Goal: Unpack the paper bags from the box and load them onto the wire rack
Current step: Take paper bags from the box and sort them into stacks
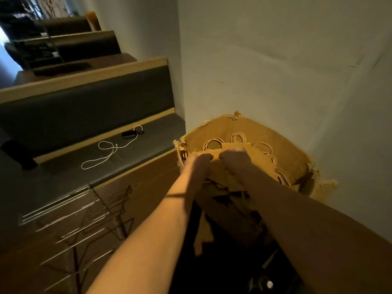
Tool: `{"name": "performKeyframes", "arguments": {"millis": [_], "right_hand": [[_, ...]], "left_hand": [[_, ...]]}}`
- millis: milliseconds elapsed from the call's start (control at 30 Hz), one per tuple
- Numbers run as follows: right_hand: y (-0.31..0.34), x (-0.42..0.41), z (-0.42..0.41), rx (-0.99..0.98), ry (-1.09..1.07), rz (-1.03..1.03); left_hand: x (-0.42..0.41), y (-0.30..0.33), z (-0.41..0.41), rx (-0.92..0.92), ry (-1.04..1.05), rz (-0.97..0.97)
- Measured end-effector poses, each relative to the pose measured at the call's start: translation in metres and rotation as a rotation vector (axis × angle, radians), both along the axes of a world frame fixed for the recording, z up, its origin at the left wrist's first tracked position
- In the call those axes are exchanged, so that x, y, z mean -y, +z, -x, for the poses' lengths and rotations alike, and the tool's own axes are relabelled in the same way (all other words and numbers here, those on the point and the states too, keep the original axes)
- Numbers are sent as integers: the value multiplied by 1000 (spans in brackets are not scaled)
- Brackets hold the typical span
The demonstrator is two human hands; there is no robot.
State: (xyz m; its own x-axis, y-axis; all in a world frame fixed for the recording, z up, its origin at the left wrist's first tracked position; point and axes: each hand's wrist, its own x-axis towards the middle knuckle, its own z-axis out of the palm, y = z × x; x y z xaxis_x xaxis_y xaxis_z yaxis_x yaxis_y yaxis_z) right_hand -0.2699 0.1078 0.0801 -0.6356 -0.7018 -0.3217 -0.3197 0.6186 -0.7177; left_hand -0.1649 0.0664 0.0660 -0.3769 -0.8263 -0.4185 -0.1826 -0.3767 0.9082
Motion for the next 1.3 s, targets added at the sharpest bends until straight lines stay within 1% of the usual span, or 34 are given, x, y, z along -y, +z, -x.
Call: {"name": "performKeyframes", "arguments": {"millis": [33, 67, 100, 133, 200, 233, 267, 333, 400, 467, 500, 600, 767, 833, 900, 967, 1000, 1067, 1133, 1167, 1200, 1267, 1300], "right_hand": [[-10, -6, 13, -97, 40, -71], [-22, -11, 30, -75, -3, -76], [-30, -18, 49, -62, -10, -92], [-39, -19, 62, 1, -59, -67], [-52, -27, 78, 80, -63, -133], [-56, -31, 88, 105, -52, -185], [-64, -30, 96, 117, -60, -222], [-78, -27, 108, 100, -70, -283], [-91, -22, 118, 42, -54, -366], [-99, -17, 123, 55, -22, -419], [-100, -16, 125, 63, 8, -446], [-104, -12, 132, 32, 38, -505], [-97, -6, 136, 212, 41, -400], [-91, -6, 132, 280, 39, -388], [-90, -6, 131, 372, -9, -324], [-85, -7, 126, 522, -75, -234], [-83, -7, 123, 611, -112, -175], [-78, -5, 117, 766, -210, -39], [-69, -3, 113, 849, -250, 152], [-64, -3, 109, 869, -224, 216], [-59, -4, 106, 883, -197, 251], [-51, -5, 102, 924, -157, 310], [-47, -4, 100, 938, -156, 332]], "left_hand": [[1, -8, 13, 99, -42, 39], [-1, -10, 23, 173, 8, 66], [-7, -12, 34, 271, -35, 163], [-12, -15, 44, 345, -55, 174], [-9, -29, 60, 332, -75, 69], [-8, -39, 69, 253, -32, -147], [-9, -41, 75, 162, 52, -276], [-5, -62, 88, -12, 245, -446], [-2, -77, 93, 20, 369, -457], [2, -89, 95, 85, 475, -414], [2, -90, 94, 101, 487, -389], [5, -95, 98, 187, 383, -298], [16, -98, 103, 140, 171, -302], [16, -96, 99, 79, 166, -292], [15, -93, 94, 4, 205, -230], [16, -89, 85, -129, 209, -180], [17, -86, 80, -205, 203, -186], [19, -78, 71, -320, 227, -247], [23, -69, 63, -406, 274, -319], [23, -63, 58, -413, 271, -321], [24, -56, 53, -380, 259, -309], [28, -47, 46, -259, 186, -260], [32, -47, 41, -169, 127, -214]]}}
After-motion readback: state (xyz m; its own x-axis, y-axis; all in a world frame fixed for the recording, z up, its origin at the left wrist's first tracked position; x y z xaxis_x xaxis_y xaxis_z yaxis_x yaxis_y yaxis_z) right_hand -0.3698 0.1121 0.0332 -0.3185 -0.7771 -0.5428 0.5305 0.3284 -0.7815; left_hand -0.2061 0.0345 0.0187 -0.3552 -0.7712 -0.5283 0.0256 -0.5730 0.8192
